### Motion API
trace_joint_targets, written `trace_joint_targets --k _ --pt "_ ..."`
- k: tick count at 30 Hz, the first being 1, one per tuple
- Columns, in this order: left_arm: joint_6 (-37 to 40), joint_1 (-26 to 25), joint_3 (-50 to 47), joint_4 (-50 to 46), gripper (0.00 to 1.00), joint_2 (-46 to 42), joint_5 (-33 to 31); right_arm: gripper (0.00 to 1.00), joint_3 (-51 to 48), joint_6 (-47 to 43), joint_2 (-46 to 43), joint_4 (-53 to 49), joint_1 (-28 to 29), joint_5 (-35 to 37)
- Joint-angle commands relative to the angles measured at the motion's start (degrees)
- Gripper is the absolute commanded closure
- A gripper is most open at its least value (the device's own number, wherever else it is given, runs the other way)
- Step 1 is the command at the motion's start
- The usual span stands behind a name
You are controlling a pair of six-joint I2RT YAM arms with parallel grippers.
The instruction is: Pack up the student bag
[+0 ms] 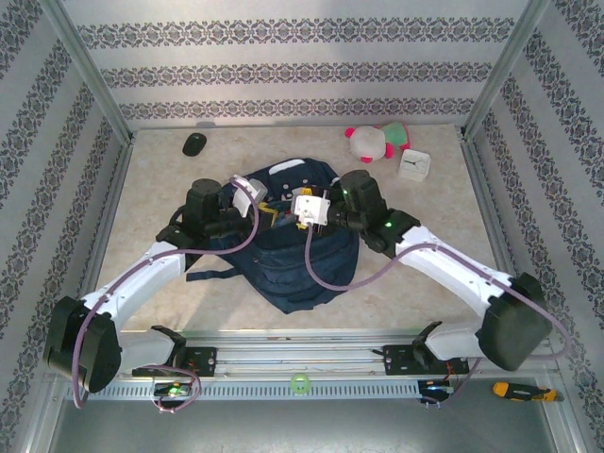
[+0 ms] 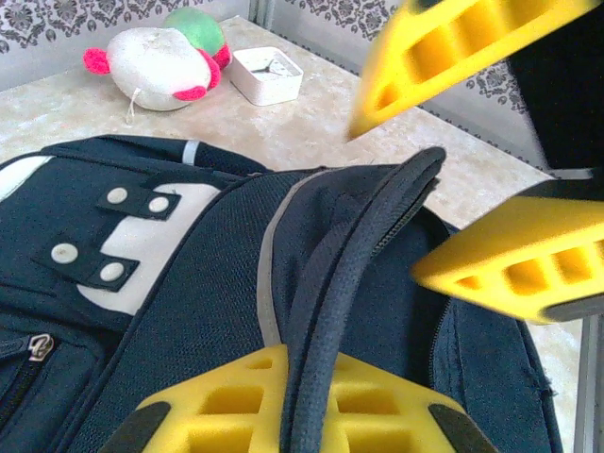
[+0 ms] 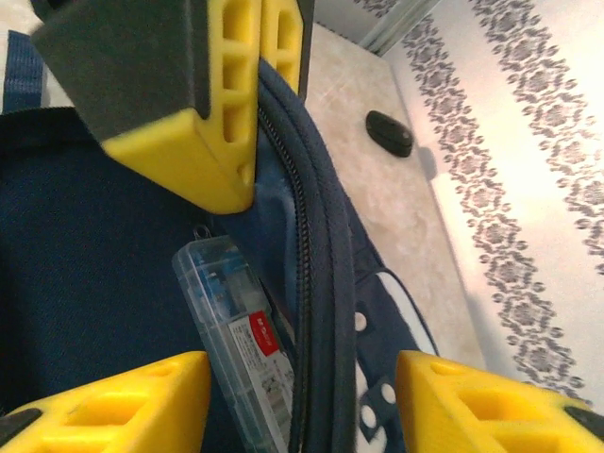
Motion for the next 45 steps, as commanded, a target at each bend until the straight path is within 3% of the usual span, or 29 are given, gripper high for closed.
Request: trace_joint_targets --k 1,3,5,7,10,14,17,20,24,29,35,45 --pt "2.67 0.23 -0.05 6.79 0.89 -2.87 6.09 0.53 3.90 1.17 2.02 1.52 -0.60 -5.33" --pt "2.12 0.22 -0.95 7.66 0.83 -2.93 5.69 0.80 4.83 2.32 2.76 0.95 -1.45 -9.06" --pt "0.53 0.23 -1.93 8.16 0.73 -3.44 3.74 0.99 4.58 2.93 2.71 0.79 -2.59 -11.67" --pt "-0.82 0.49 -3.01 6.37 0.57 -4.81 0.44 1.00 3.74 3.30 1.96 0.47 -4.31 -13.90" --pt "-3.69 2.85 -5.31 3.24 0.44 -7.78 -1.19 1.00 2.41 3.93 0.58 0.64 -7.00 -18.09" --pt "-7.50 6.49 -11.20 3.39 0.39 -12.78 -0.73 1.00 1.47 3.41 -0.43 0.04 -9.01 -21.12" --pt "-4.61 7.15 -17.13 6.86 0.38 -16.05 0.55 1.00 1.09 2.89 -1.20 0.00 -9.72 -23.32" --pt "-1.07 7.15 -21.34 10.40 0.39 -17.03 -1.02 1.00 1.35 3.25 -1.57 -0.21 -10.40 -25.27" --pt "7.51 7.09 -20.36 7.32 0.44 -12.87 -1.66 1.00 1.89 3.47 -1.62 -0.44 -10.58 -26.25" --pt "10.97 7.07 -20.38 12.36 0.43 -8.16 -3.17 1.00 1.93 3.75 -2.22 -0.35 -10.49 -26.56" --pt "15.60 7.11 -18.18 14.39 0.51 -2.53 4.41 1.00 1.88 4.53 -2.18 -0.29 -10.31 -26.65" --pt "14.94 6.67 -20.08 15.48 0.88 -5.08 12.03 1.00 1.64 5.65 -0.67 -0.51 -10.22 -22.17"
